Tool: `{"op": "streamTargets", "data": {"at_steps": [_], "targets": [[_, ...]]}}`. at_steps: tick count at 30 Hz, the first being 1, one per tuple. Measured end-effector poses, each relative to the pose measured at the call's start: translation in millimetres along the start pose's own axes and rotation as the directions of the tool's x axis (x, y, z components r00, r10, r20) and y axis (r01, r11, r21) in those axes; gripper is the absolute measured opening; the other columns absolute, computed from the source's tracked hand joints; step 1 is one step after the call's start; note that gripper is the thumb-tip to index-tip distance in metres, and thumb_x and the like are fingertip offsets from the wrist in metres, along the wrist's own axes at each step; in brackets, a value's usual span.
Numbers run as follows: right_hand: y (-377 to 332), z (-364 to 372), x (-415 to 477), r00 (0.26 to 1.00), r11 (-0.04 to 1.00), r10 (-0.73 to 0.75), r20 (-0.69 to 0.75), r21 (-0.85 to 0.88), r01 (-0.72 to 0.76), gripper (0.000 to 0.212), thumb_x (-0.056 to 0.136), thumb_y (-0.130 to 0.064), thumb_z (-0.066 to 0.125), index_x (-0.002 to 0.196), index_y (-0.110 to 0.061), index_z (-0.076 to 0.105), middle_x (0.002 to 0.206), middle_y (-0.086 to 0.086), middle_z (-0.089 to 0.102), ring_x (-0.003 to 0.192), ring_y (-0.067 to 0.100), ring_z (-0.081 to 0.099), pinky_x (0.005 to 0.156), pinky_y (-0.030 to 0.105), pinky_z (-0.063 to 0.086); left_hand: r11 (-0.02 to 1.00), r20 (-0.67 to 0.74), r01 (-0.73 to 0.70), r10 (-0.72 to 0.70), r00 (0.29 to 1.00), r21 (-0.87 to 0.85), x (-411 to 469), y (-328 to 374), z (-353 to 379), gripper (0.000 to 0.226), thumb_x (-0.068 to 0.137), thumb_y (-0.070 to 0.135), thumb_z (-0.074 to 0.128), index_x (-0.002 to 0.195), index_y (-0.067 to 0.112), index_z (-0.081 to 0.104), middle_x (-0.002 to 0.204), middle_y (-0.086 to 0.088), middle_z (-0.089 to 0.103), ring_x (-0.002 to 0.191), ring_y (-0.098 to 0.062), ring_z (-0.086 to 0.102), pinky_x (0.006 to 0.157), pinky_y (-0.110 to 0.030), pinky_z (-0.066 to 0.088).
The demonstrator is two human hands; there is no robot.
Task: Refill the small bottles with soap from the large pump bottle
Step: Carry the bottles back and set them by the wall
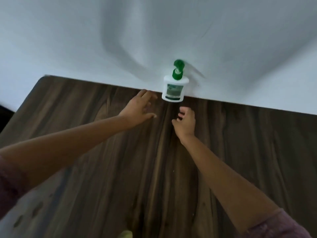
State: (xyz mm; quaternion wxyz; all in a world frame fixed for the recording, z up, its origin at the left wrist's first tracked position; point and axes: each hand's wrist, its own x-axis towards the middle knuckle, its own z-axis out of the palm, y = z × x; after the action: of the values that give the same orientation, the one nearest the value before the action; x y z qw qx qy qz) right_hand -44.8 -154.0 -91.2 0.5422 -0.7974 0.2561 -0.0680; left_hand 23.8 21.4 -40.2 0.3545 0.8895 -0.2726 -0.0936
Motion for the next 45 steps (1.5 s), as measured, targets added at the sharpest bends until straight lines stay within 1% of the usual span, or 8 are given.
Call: {"op": "streamTargets", "data": {"at_steps": [5, 8, 12, 18, 24, 27, 34, 45], "targets": [[40.1, -1.1, -110.3, 0.97, 0.989, -0.146, 0.192, 0.03, 0.143, 0.043, 0.077, 0.014, 0.07, 0.116, -0.001, 0.06, 0.12, 0.005, 0.051, 0.112, 0.014, 0.056, 0.104, 0.022, 0.045, 0.999, 0.298, -0.042, 0.042, 0.954, -0.008, -133.8, -23.1, -17.2, 0.038, 0.074, 0.039, 0.074, 0.108, 0.031, 0.059, 0.101, 0.01, 0.052, 0.091, -0.005, 0.059, 0.071, -0.026, 0.055], [52.5, -5.2, -160.1, 0.918, 0.971, -0.232, 0.322, 0.019, 0.238, 0.043, 0.078, 0.015, 0.062, 0.116, -0.005, 0.062, 0.12, 0.002, 0.054, 0.116, 0.013, 0.055, 0.106, 0.024, 0.042, 0.995, 0.371, 0.069, -0.036, 0.928, -0.078, -197.6, -18.1, -14.6, 0.036, 0.077, 0.005, 0.075, 0.104, 0.026, 0.065, 0.103, 0.011, 0.054, 0.096, -0.004, 0.059, 0.073, -0.023, 0.056], [54.1, -18.0, -210.9, 0.748, 0.935, -0.296, 0.594, 0.022, 0.353, 0.05, 0.073, 0.006, 0.054, 0.121, -0.008, 0.06, 0.123, 0.005, 0.055, 0.118, 0.009, 0.051, 0.105, 0.014, 0.036, 0.991, 0.423, 0.09, -0.04, 0.905, -0.101, -246.1, -0.5, -6.9, 0.047, 0.078, -0.01, 0.065, 0.11, 0.025, 0.062, 0.104, 0.012, 0.055, 0.098, -0.003, 0.06, 0.078, -0.019, 0.054], [56.2, -27.3, -255.1, 0.529, 0.903, -0.278, 0.802, 0.029, 0.429, 0.057, 0.081, -0.011, 0.072, 0.134, -0.017, 0.051, 0.136, -0.001, 0.045, 0.125, 0.001, 0.041, 0.102, 0.005, 0.031, 0.998, 0.514, 0.055, -0.05, 0.857, 0.006, -270.9, 15.5, 3.8, 0.053, 0.075, 0.006, 0.073, 0.122, 0.026, 0.057, 0.11, 0.019, 0.05, 0.103, 0.0, 0.054, 0.086, -0.024, 0.051], [61.5, -10.7, -281.2, 0.631, 0.837, -0.407, 0.66, -0.007, 0.547, 0.034, 0.088, -0.032, 0.066, 0.115, -0.013, 0.063, 0.117, 0.004, 0.06, 0.111, 0.014, 0.054, 0.099, 0.029, 0.042, 0.999, 0.576, 0.027, -0.036, 0.817, 0.024, -278.1, 7.2, 15.5, 0.05, 0.069, 0.026, 0.079, 0.114, 0.024, 0.055, 0.11, 0.015, 0.051, 0.101, 0.003, 0.051, 0.086, -0.02, 0.045], [63.5, -5.0, -287.3, 0.703, 0.856, -0.422, 0.572, -0.002, 0.516, 0.029, 0.094, -0.035, 0.058, 0.111, -0.012, 0.066, 0.109, 0.004, 0.063, 0.103, 0.015, 0.056, 0.094, 0.025, 0.041, 0.995, 0.588, 0.092, -0.057, 0.807, -0.029, -282.3, 5.8, 24.6, 0.043, 0.067, 0.03, 0.079, 0.102, 0.03, 0.055, 0.105, 0.017, 0.056, 0.097, 0.002, 0.056, 0.083, -0.022, 0.049], [68.3, -6.8, -242.7, 0.863, 0.909, -0.401, 0.307, 0.02, 0.416, 0.019, 0.091, -0.025, 0.06, 0.11, -0.021, 0.062, 0.108, -0.007, 0.061, 0.101, 0.01, 0.061, 0.088, 0.029, 0.051, 0.955, 0.285, 0.198, -0.131, 0.95, -0.221, -226.4, 17.0, 48.6, 0.024, 0.064, 0.023, 0.078, 0.078, 0.034, 0.062, 0.078, 0.013, 0.07, 0.072, -0.001, 0.066, 0.064, -0.023, 0.054], [66.2, -45.9, -71.1, 0.913, 0.922, -0.387, -0.133, -0.085, 0.378, 0.032, 0.088, -0.005, 0.066, 0.121, -0.003, 0.062, 0.113, 0.001, 0.054, 0.101, 0.018, 0.061, 0.085, 0.022, 0.053, 0.925, -0.033, 0.065, -0.084, 0.996, -0.374, -35.5, 38.2, 113.0, 0.032, 0.072, -0.001, 0.079, 0.089, 0.023, 0.068, 0.094, 0.0, 0.07, 0.088, -0.01, 0.068, 0.085, -0.025, 0.054]]}}
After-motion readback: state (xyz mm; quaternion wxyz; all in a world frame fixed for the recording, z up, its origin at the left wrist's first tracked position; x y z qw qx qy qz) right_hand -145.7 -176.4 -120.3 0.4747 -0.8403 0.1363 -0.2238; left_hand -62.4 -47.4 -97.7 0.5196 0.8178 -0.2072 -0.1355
